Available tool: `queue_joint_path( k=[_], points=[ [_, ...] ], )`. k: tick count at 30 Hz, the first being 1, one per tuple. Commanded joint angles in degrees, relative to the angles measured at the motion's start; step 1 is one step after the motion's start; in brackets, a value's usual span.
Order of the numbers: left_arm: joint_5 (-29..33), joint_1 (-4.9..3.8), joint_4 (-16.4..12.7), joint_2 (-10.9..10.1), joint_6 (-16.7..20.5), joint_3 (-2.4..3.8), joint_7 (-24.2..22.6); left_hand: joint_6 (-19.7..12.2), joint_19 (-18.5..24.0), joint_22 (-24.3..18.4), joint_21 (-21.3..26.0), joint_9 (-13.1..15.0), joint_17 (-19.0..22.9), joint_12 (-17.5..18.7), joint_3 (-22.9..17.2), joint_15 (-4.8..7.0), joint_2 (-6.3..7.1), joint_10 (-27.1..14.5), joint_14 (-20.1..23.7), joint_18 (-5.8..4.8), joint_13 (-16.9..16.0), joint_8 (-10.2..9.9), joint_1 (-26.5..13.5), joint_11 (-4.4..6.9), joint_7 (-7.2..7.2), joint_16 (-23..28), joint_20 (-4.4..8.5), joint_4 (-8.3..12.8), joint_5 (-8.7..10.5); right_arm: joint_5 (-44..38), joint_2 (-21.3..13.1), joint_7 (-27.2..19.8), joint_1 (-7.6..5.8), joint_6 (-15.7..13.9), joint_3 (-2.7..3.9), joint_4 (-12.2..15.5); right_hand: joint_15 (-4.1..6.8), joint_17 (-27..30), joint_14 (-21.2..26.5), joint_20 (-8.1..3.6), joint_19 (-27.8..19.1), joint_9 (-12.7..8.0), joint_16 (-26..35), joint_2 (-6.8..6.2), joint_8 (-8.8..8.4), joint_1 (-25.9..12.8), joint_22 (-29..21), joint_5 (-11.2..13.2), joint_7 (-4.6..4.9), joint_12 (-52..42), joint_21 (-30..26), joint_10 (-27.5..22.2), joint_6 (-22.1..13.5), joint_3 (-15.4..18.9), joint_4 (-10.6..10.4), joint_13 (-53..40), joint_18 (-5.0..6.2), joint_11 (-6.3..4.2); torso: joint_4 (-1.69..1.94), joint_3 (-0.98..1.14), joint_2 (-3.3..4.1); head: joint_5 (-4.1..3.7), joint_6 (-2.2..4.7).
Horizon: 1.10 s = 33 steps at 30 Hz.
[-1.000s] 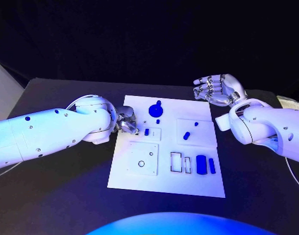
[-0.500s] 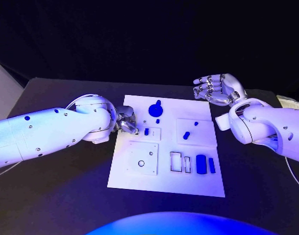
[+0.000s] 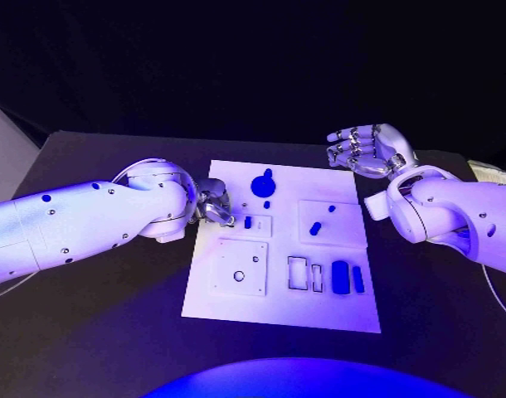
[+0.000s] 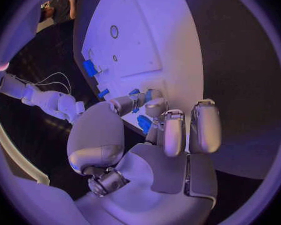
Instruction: Assemble the parts on the task board
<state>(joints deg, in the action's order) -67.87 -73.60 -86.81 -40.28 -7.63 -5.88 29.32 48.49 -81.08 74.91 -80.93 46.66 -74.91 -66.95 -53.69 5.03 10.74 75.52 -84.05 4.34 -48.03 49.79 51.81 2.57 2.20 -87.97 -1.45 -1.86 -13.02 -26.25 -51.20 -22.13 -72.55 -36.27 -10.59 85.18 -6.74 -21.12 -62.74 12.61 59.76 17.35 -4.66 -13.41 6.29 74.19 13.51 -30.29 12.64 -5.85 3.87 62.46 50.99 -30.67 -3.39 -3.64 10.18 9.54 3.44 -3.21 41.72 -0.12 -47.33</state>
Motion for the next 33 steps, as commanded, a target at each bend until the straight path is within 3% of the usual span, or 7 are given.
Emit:
queue_joint_path(
  k=[1, 33],
  points=[
    [1.73, 0.18, -0.06, 0.31, -0.61, -0.15, -0.11, 0.47, -0.36, 2.85, -0.11, -0.04, -11.7, -0.23, -3.22, 0.38, 0.0, 0.27, -5.07, -0.88, 0.1, 0.33, -0.88, 0.06, -0.95, -0.34, 0.21, 3.0, 0.24, -0.41, -0.04, -0.4, 0.03, 0.86, 0.01, 0.14, -0.08, 0.05, -0.12, 0.06, 0.26, -0.09, 0.26, 0.37, -0.24, -0.01, -0.05, -0.38, 0.65, 0.24, 0.03, 0.16, 0.04, -0.07, 0.41, 0.04, 0.23, 0.06, 0.0, 0.0, 0.0, -0.03, -0.01],
    [2.12, 0.18, 0.8, 0.83, -0.28, -0.15, -0.11, 1.47, -0.47, 2.89, 0.03, -1.3, -11.83, -0.57, 3.71, 0.61, 1.43, -0.03, -5.1, -0.92, 0.37, 0.37, -3.98, 0.27, -1.24, -0.43, 0.49, -1.17, 0.97, -0.41, -0.16, -0.4, 0.04, 0.8, 0.01, 0.27, -0.1, 0.14, -0.1, 0.07, 0.26, -0.1, 0.3, 0.36, -0.29, -0.06, -0.22, -0.4, 0.68, 0.32, 0.03, 0.19, 0.05, -0.07, 0.47, 0.04, 0.23, 0.08, 0.01, -0.01, 0.02, -0.17, -0.1]
  ],
)
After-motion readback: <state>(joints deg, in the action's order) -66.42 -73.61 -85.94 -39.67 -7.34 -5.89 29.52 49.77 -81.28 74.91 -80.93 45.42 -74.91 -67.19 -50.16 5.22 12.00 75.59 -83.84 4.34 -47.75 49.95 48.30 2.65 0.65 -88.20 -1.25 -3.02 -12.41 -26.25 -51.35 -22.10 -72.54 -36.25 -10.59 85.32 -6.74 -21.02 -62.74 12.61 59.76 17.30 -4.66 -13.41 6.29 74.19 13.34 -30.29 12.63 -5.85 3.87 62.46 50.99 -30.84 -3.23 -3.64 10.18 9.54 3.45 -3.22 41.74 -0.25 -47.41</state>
